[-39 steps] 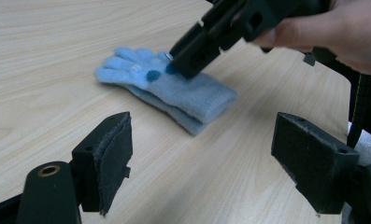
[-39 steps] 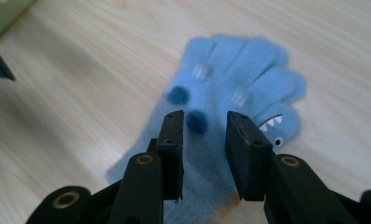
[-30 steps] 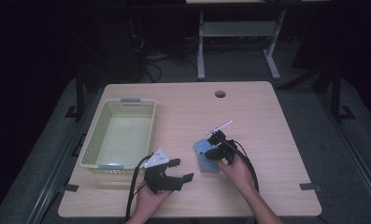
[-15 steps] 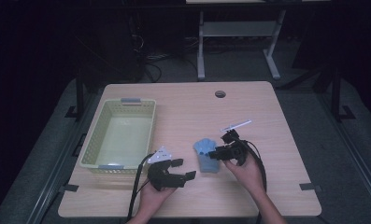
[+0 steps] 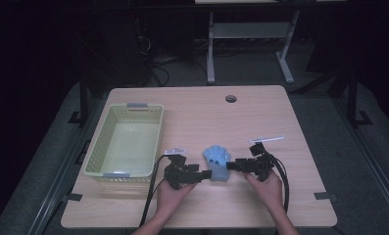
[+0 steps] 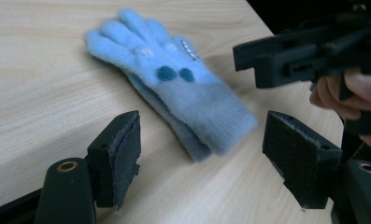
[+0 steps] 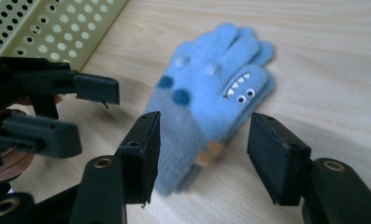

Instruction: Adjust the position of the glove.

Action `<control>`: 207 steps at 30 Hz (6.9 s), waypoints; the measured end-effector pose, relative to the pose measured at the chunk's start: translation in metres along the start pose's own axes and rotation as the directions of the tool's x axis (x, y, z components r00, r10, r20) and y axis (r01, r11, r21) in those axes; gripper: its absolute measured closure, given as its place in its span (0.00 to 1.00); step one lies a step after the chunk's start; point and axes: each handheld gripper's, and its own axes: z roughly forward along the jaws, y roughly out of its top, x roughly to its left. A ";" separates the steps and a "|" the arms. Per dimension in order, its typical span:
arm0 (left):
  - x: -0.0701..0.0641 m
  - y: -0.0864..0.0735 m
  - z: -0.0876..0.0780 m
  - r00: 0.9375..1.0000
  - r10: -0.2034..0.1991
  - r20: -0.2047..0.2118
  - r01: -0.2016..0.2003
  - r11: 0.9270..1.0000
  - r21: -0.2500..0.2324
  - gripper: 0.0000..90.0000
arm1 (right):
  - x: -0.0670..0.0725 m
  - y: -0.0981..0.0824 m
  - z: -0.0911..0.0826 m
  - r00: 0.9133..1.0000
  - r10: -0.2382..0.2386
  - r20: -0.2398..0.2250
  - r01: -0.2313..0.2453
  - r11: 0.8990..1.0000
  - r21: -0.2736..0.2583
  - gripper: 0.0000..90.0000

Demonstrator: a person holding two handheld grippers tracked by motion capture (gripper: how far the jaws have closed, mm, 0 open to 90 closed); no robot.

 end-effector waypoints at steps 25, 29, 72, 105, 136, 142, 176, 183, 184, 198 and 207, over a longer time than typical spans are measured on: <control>0.015 0.006 0.024 0.977 -0.209 0.045 0.205 0.976 0.075 0.54 | -0.013 -0.014 0.020 0.991 0.104 -0.084 -0.101 0.994 0.042 0.53; 0.016 0.005 0.026 0.974 -0.218 0.062 0.213 0.973 0.086 0.57 | -0.013 -0.016 0.022 0.988 0.119 -0.099 -0.116 0.993 0.036 0.57; 0.031 0.000 0.030 0.920 -0.350 0.175 0.331 0.935 0.129 0.69 | -0.001 -0.021 0.035 0.983 0.125 -0.132 -0.126 0.992 0.002 0.79; 0.029 0.003 0.034 0.929 -0.314 0.193 0.293 0.947 0.129 0.77 | 0.002 -0.021 0.033 0.985 0.119 -0.127 -0.121 0.993 -0.010 0.81; 0.007 0.040 -0.025 0.947 -0.203 0.249 0.202 0.979 0.028 0.78 | 0.046 0.013 0.000 0.980 0.027 -0.199 -0.047 0.994 -0.097 0.82; 0.012 0.046 -0.045 0.946 -0.199 0.255 0.205 0.979 0.005 0.78 | 0.064 0.029 0.003 0.980 -0.014 -0.197 -0.005 0.995 -0.096 0.82; 0.049 0.068 -0.140 0.961 -0.185 0.208 0.207 0.974 -0.089 0.79 | 0.142 0.097 0.046 0.961 -0.134 -0.242 0.120 0.990 -0.072 0.82; 0.061 0.069 -0.158 0.964 -0.181 0.196 0.204 0.974 -0.102 0.79 | 0.156 0.107 0.061 0.955 -0.150 -0.257 0.136 0.988 -0.072 0.82; 0.062 0.069 -0.160 0.964 -0.183 0.195 0.206 0.973 -0.105 0.79 | 0.158 0.108 0.062 0.953 -0.152 -0.261 0.138 0.988 -0.072 0.82; 0.091 0.066 -0.195 0.964 -0.206 0.166 0.227 0.967 -0.117 0.80 | 0.185 0.124 0.098 0.942 -0.154 -0.297 0.145 0.988 -0.054 0.82; 0.115 0.059 -0.213 0.961 -0.241 0.135 0.256 0.961 -0.106 0.80 | 0.197 0.131 0.129 0.937 -0.140 -0.320 0.140 0.990 -0.023 0.82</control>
